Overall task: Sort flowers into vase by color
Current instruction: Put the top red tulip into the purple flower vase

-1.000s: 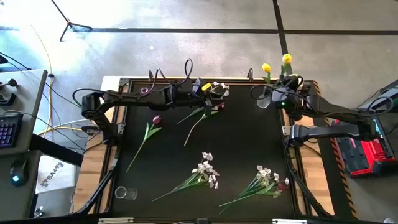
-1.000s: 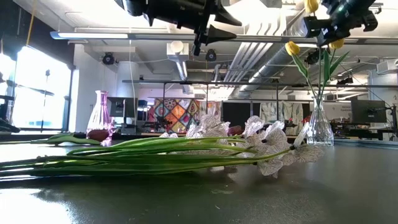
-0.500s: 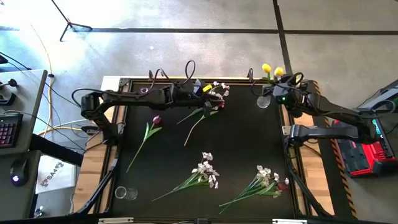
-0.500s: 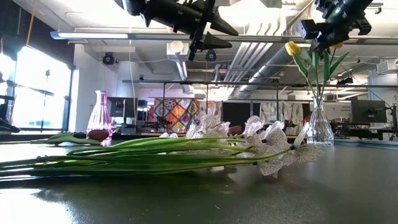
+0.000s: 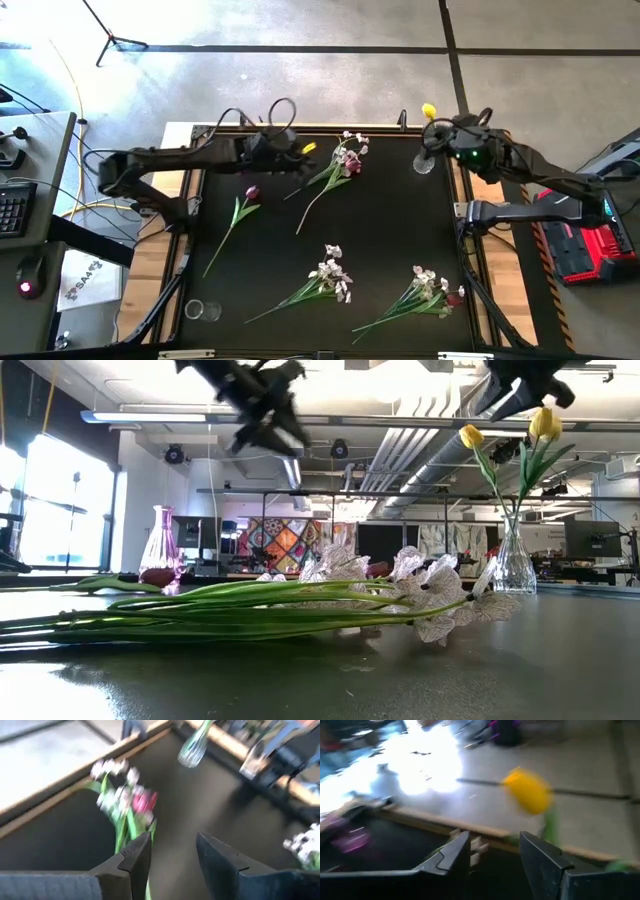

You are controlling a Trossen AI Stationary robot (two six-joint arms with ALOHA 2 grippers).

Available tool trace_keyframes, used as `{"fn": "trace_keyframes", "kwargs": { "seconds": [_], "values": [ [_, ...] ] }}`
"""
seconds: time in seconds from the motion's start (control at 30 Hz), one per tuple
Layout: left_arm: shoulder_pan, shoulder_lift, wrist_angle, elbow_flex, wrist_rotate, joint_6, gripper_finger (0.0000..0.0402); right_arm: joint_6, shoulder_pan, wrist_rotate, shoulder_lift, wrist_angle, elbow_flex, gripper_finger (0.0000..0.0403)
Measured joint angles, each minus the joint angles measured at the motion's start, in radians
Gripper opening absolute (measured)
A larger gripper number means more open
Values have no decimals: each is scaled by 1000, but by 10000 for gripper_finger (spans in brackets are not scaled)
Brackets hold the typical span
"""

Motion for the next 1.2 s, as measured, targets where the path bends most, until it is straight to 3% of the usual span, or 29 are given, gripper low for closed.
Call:
{"fn": "trace_keyframes", "kwargs": {
  "seconds": [0.17,0.3,0.5,0.6,1.2],
  "values": [
    [-26,-148,-31,-205,-1,-140,128,63,110,-113,0,16,0,158],
    [-55,-230,-143,-320,-7,-267,118,66,205,-125,2,63,0,158],
    [-75,-242,-310,-383,-11,-389,110,32,262,-121,56,109,0,158],
    [-83,-225,-313,-384,-12,-400,111,29,269,-132,102,111,-1,158],
    [-160,6,238,-383,33,-348,110,71,474,-193,207,58,-1,158]
  ]
}}
